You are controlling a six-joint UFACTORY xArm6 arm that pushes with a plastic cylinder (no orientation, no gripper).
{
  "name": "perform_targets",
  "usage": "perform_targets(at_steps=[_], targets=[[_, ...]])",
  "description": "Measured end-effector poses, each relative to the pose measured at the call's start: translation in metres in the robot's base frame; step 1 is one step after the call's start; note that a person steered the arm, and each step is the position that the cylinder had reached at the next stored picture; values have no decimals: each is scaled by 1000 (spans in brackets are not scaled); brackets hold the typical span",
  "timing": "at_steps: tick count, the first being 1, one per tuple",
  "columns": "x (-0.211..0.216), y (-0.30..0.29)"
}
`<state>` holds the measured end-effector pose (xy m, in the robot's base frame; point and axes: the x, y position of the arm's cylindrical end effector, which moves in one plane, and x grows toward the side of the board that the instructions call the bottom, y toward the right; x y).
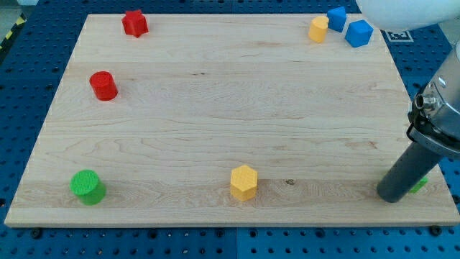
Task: Push green star right a bit
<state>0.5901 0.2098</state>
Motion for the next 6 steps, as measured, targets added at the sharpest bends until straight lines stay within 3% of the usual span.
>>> perform_targets(at_steps=[6], targets=[[6,49]])
